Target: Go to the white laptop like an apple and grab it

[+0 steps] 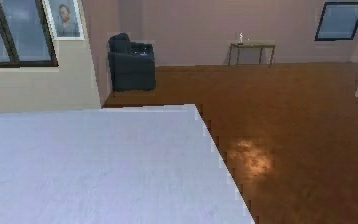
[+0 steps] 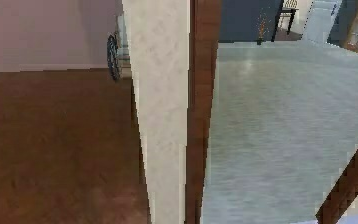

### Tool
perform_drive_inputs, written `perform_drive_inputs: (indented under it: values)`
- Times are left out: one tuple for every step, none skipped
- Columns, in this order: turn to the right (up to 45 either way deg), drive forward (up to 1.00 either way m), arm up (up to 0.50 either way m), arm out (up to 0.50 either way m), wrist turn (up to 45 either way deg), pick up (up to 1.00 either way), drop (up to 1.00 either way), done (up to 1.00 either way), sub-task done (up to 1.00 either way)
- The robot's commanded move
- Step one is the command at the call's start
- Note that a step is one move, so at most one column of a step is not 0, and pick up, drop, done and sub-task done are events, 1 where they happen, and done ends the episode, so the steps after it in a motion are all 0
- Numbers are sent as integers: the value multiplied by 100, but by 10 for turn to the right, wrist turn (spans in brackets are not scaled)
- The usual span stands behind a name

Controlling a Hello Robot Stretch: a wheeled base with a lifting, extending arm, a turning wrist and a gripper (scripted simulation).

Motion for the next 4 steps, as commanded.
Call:
perform_drive_inputs:
  values:
    - [0,100,0,0,0,0,0,0,0]
    - [30,0,0,0,0,0,0,0,0]
    - [0,100,0,0,0,0,0,0,0]
    - [0,100,0,0,0,0,0,0,0]
